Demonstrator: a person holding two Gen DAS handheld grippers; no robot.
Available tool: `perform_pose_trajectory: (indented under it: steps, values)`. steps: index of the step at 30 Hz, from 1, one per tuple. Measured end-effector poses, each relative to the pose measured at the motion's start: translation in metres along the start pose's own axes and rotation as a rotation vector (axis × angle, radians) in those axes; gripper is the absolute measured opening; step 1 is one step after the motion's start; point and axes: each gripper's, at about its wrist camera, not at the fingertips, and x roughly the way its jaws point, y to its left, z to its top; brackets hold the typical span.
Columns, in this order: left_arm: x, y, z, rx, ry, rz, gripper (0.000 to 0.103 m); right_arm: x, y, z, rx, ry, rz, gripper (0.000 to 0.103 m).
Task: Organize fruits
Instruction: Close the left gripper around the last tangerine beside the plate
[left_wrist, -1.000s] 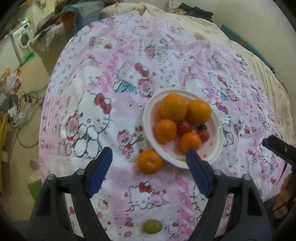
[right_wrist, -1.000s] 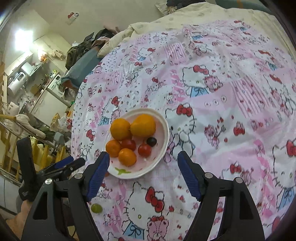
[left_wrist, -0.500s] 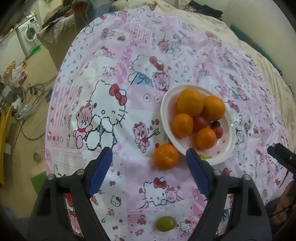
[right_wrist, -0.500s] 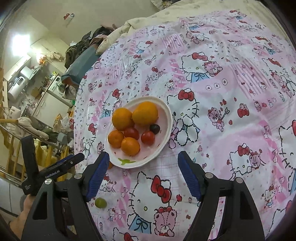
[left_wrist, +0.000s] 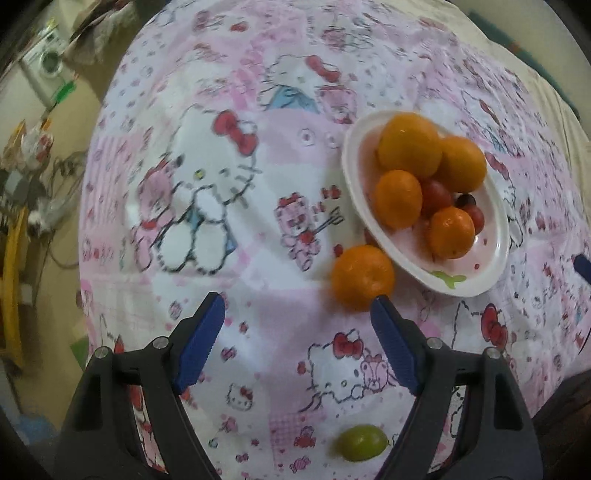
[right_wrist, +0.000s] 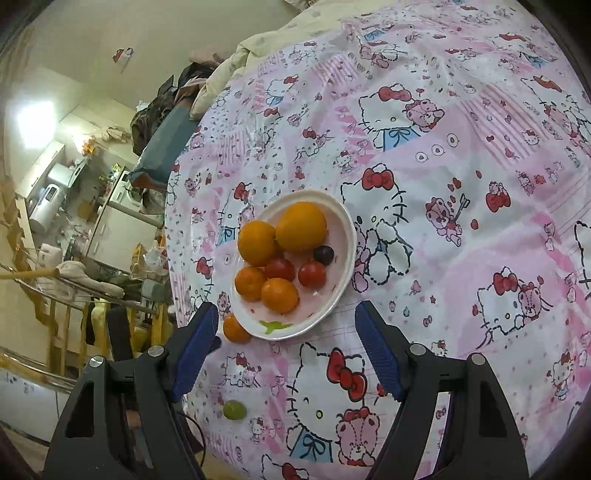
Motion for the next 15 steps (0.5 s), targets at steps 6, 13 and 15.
perform_pose_trajectory:
  steps: [6, 13, 15]
  values:
    - [0.013, -0.023, 0.008, 0.066, 0.034, -0.047, 0.078, 0.006, -0.002, 0.002, 0.017, 0.016, 0.000, 0.079]
    - [0.033, -0.034, 0.014, 0.133, 0.077, -0.040, 0.054, 0.009, -0.007, 0.004, 0.029, 0.023, -0.018, 0.079]
    - [0.032, -0.035, 0.016, 0.125, 0.069, -0.061, 0.041, 0.008, -0.008, 0.004, 0.026, 0.021, -0.024, 0.079]
